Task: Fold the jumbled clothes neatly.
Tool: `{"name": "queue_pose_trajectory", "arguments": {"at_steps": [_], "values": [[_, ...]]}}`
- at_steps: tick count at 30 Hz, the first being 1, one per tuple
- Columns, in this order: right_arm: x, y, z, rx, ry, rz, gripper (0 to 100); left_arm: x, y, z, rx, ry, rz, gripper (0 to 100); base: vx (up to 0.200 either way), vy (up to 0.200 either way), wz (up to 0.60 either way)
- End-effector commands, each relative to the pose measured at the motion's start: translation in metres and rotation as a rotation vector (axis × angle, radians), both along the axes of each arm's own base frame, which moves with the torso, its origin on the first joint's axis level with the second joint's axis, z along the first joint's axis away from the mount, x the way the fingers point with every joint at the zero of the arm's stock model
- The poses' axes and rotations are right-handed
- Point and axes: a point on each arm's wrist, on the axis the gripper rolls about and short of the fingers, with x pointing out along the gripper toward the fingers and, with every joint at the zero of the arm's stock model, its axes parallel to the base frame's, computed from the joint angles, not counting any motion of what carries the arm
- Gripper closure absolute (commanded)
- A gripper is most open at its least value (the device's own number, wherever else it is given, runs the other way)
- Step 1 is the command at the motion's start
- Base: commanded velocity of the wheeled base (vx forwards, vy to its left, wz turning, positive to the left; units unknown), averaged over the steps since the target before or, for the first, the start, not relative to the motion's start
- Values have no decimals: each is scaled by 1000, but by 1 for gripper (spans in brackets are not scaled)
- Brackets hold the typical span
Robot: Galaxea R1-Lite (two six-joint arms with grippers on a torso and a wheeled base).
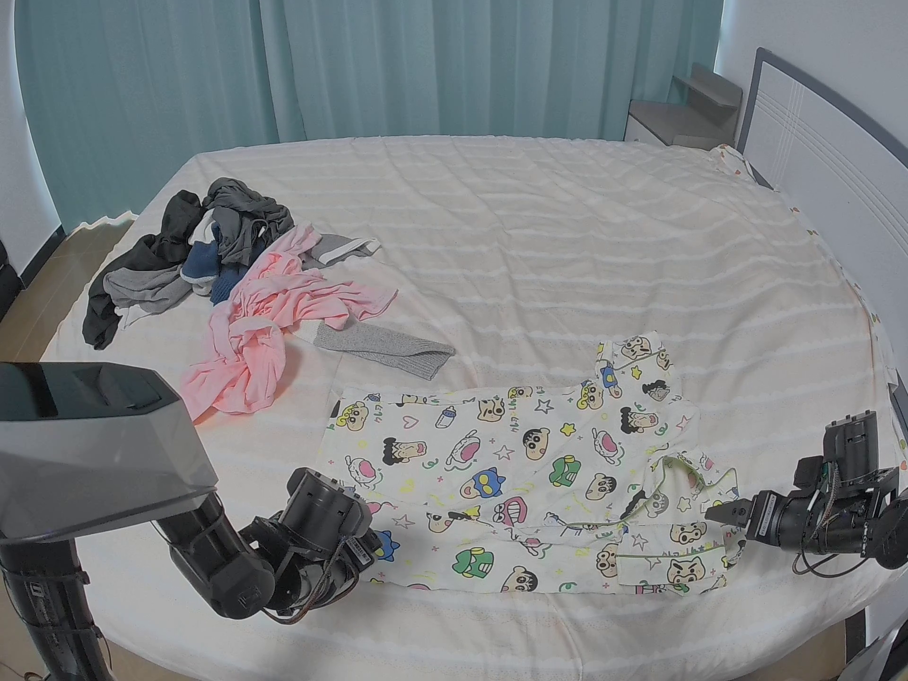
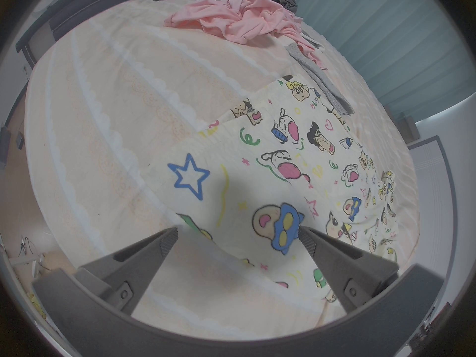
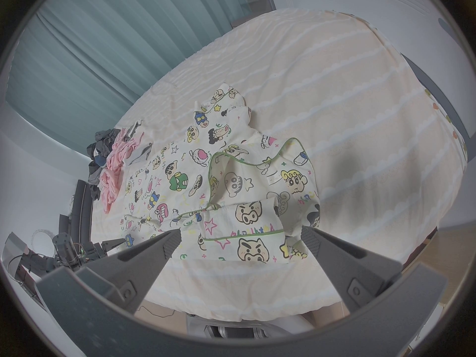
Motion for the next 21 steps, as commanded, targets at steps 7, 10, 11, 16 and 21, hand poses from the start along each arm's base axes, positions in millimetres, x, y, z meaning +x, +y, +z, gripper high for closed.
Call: {"name": "queue_pose_trajectory", "arguments": {"at_steps": [7, 10, 11, 16, 21], "values": [[0, 0, -6, -3, 31, -1, 0, 20, 10, -13, 36, -8, 84, 0, 0, 0, 0], [0, 0, -9, 15, 54, -19, 0, 22, 11, -13, 36, -8, 89, 0, 0, 0, 0], [1, 1, -11, 25, 65, -30, 0, 21, 10, -13, 36, -8, 87, 0, 0, 0, 0], [0, 3, -21, 37, 131, -55, 0, 21, 10, -14, 39, -6, 83, 100, 0, 0, 0], [-4, 2, -30, 5, 179, -73, 0, 21, 9, -15, 41, -7, 82, 100, 0, 0, 0]]}}
